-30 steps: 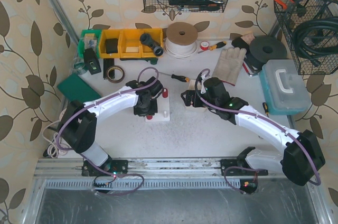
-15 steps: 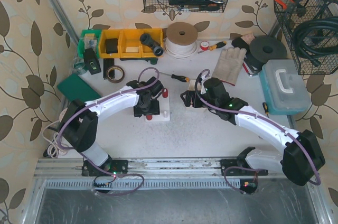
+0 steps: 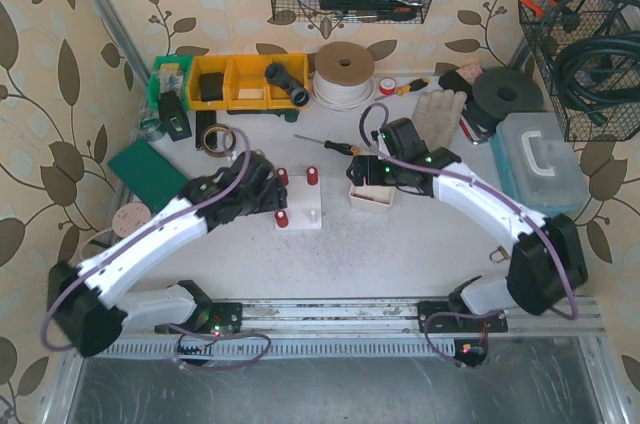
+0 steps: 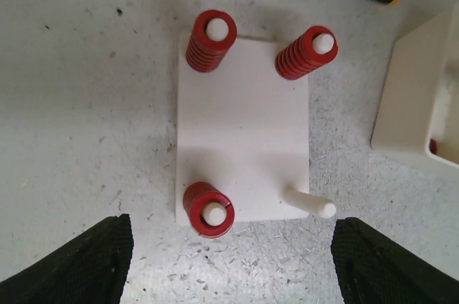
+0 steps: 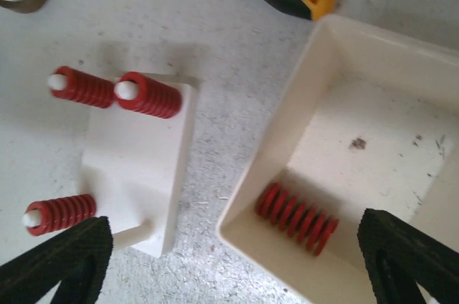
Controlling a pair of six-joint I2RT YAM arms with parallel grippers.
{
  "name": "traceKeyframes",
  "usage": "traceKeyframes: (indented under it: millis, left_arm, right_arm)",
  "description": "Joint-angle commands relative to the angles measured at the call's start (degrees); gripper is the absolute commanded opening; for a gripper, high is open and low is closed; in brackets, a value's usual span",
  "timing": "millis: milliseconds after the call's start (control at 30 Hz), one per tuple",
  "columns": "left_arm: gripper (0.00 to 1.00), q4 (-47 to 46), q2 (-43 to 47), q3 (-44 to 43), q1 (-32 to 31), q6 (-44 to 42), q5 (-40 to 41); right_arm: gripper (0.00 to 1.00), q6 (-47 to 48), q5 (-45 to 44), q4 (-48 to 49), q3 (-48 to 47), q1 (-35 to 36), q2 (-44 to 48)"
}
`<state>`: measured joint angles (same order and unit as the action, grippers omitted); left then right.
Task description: Install the large spring
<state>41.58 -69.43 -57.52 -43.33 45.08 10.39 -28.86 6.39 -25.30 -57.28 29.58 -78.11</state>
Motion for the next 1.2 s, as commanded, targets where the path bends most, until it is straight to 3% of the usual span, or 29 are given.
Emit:
traceKeyframes:
  millis: [0,67,133,367,567,900,1100,1167]
  left_arm:
    - [0.78,-7.8,9.2,8.5,-0.8,-1.4,4.9]
    - [0.79,-10.6,11.8,10.6,-0.7,-2.4,4.6]
    - [0.78,-11.9,12.7,11.4,-0.7,-3.1,4.2]
    - [0.8,-13.5,11.9,12.2,-0.7,-3.6,4.7]
    - [0.8,-14.5,9.9,12.0,-0.7,-3.9,4.0]
    - [0.8,-15.2,9.6,12.3,-0.7,-3.8,3.9]
    - [0.8,-15.7,10.0,12.7,-0.7,-4.2,3.3]
    - [0.8,-15.7,10.1,12.7,-0.7,-4.2,3.1]
  right_arm:
    - [0.88,3.7,2.2,-15.5,-7.9,-2.4,-7.5]
    - [0.74,4.6,-0.1,-19.2,-10.6,-3.0,-10.1]
    - [0.7,4.9,-0.6,-20.8,-12.1,-3.4,-12.4]
    - [0.68,6.0,-2.8,-22.4,-15.9,-3.5,-18.8]
    - [0.67,7.7,-6.5,-23.3,-19.0,-7.5,-17.5]
    - [0.73,-7.5,-9.4,-19.3,-12.6,-11.1,-13.5]
    - [0.66,-9.1,-5.6,-15.2,-9.8,-12.8,-17.2]
    - [0.58,-8.2,-5.5,-15.2,-10.3,-12.8,-18.5]
